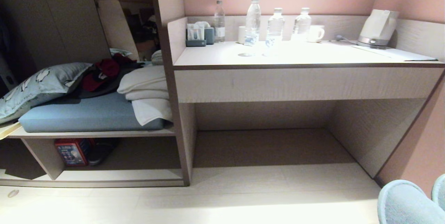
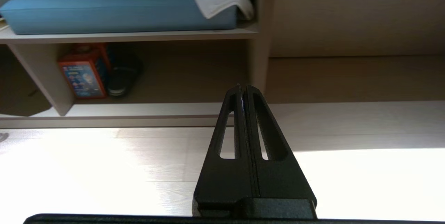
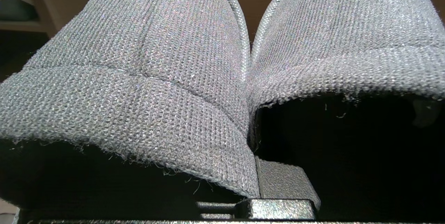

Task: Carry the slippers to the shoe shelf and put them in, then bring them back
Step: Place the slippers on the floor

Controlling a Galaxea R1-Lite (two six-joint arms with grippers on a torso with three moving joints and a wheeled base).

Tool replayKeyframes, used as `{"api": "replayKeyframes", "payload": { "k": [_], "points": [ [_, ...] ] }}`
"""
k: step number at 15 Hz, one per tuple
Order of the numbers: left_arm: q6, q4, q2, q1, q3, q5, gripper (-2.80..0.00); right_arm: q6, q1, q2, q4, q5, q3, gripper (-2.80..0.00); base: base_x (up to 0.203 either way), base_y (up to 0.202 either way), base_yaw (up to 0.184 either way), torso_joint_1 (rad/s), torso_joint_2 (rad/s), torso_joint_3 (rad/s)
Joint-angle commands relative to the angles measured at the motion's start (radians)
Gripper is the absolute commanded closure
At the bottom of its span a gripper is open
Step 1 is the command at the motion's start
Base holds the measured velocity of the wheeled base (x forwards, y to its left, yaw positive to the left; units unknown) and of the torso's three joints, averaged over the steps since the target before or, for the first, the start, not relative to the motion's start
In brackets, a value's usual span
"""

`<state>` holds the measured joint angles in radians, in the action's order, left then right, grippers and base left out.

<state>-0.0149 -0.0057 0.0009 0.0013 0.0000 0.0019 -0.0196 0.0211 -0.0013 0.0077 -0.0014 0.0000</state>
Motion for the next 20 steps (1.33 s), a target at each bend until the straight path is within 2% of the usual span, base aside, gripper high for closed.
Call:
{"api": "replayKeyframes", "payload": {
  "k": [1,13,20],
  "points": [
    [0.000,0.000,0.001,0.000,0.000,0.000,0.00,0.000,0.000,0.001,0.000,0.000,0.002,0.00,0.000,-0.198,0.002,-0.001,0.00,0.002],
    [0.000,0.001,0.001,0.000,0.000,0.001,0.00,0.000,0.000,0.001,0.000,0.000,0.002,0.00,0.000,-0.194,0.002,0.002,0.00,0.002],
    [0.002,0.001,0.001,0.002,0.000,0.000,0.00,0.000,0.000,0.001,0.000,0.000,0.002,0.00,0.000,-0.027,0.001,0.001,0.00,0.000]
  ]
}}
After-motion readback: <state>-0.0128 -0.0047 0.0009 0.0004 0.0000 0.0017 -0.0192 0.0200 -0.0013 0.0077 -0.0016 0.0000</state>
